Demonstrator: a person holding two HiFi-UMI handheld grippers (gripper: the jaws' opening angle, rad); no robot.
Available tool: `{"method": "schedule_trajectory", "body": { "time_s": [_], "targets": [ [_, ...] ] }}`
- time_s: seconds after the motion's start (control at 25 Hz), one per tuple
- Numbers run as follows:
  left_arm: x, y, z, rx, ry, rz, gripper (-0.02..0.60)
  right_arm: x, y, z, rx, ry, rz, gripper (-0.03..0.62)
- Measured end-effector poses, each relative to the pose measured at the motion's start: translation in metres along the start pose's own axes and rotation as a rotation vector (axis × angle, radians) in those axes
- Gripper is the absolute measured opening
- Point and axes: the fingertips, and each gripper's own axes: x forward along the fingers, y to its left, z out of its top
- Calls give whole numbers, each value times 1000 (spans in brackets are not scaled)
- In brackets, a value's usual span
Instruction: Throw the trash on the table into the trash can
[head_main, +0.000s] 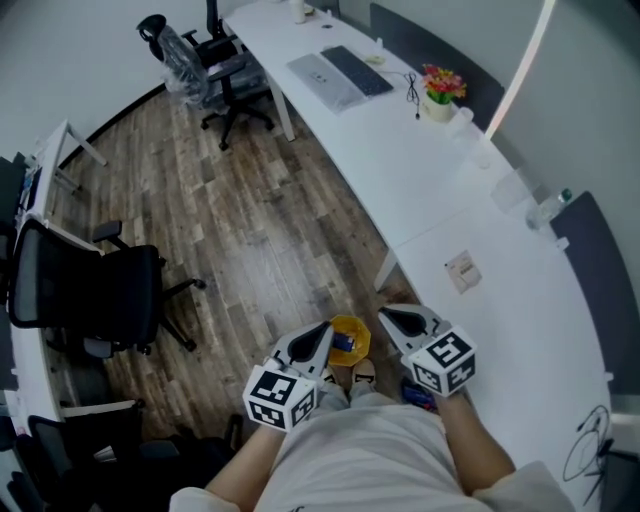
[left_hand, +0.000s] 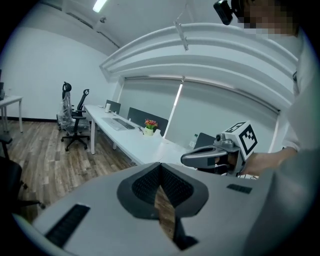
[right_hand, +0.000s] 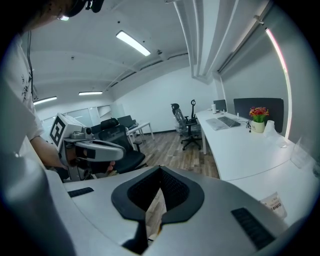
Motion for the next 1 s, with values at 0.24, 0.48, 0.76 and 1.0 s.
{"method": "schedule_trajectory", "body": {
  "time_s": [0.24,0.48,0.76,1.0],
  "targets": [
    [-5,5,3,3,-11,12,2,5,5,1,-7,0,14,31],
    [-1,5,4,19,1,-23,2,2,3,6,-1,-19,-20,31],
    [26,-26,5,52,29,-161,2,-40,-19,-4,48,-48,-158,31],
    [61,-76,3,88,68,-306,0,-107,-52,-42,146,-72,-343,31]
  ]
}}
